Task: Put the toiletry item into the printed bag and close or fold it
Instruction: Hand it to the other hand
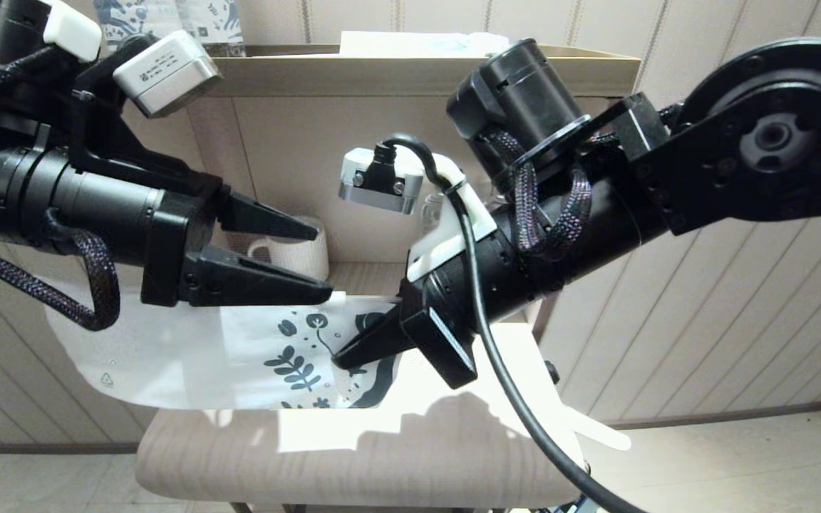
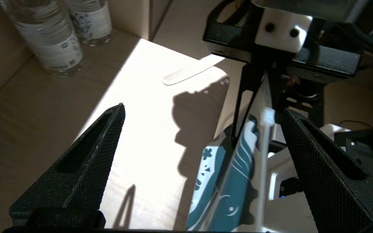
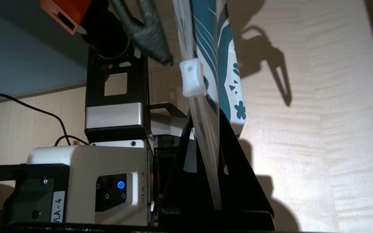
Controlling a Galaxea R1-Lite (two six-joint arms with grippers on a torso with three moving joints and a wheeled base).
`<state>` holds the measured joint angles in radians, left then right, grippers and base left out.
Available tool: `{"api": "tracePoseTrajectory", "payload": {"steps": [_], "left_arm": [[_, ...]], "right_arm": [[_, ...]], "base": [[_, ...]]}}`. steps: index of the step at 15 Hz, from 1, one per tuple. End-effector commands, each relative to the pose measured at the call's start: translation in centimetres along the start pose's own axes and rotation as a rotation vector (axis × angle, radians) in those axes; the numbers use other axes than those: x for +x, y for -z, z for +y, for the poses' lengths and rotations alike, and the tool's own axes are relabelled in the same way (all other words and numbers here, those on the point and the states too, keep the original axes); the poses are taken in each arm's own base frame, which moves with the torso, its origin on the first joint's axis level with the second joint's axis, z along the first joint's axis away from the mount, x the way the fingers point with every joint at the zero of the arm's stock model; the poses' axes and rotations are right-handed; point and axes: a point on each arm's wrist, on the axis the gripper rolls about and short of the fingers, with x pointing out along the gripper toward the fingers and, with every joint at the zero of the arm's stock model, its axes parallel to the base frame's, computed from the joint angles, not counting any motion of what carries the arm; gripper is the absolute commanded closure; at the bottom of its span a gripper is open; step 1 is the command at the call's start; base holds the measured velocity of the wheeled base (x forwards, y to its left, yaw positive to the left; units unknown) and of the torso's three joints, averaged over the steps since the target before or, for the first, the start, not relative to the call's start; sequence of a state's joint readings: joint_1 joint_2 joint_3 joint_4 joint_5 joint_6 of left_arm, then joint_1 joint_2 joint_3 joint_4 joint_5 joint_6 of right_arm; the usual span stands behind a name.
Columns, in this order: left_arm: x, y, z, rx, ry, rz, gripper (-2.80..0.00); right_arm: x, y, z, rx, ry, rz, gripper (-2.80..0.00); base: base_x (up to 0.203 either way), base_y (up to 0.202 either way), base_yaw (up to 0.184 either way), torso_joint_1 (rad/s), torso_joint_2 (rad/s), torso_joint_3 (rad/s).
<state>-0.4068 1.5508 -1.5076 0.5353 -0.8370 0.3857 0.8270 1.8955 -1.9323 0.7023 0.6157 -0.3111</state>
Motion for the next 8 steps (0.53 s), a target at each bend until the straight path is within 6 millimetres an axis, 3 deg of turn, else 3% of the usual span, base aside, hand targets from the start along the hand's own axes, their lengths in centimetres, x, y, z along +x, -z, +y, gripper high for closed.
{"api": "tracePoseTrajectory", "payload": {"steps": [1, 4, 8], "left_arm": [[-0.26, -0.56, -0.07, -0.01, 0.0, 0.018, -2.8], [-1.12, -0.75, -0.82, 0.033, -0.034, 0.112, -2.8], [-1.05, -0.8, -0.75, 0.036, -0.03, 0.108, -2.8]], "right_arm": [[-0.1, 0.08, -0.05, 0.002, -0.003, 0.002, 0.0], [-0.09, 0.33, -0.45, 0.014, -0.013, 0.004, 0.0], [-0.36, 0.29, -0.52, 0.012, -0.016, -0.005, 0.0]], "base": [[0.0, 0.0, 0.0, 0.0, 0.0, 0.0], [0.0, 0.0, 0.0, 0.0, 0.0, 0.0], [0.0, 0.0, 0.0, 0.0, 0.0, 0.0]]}}
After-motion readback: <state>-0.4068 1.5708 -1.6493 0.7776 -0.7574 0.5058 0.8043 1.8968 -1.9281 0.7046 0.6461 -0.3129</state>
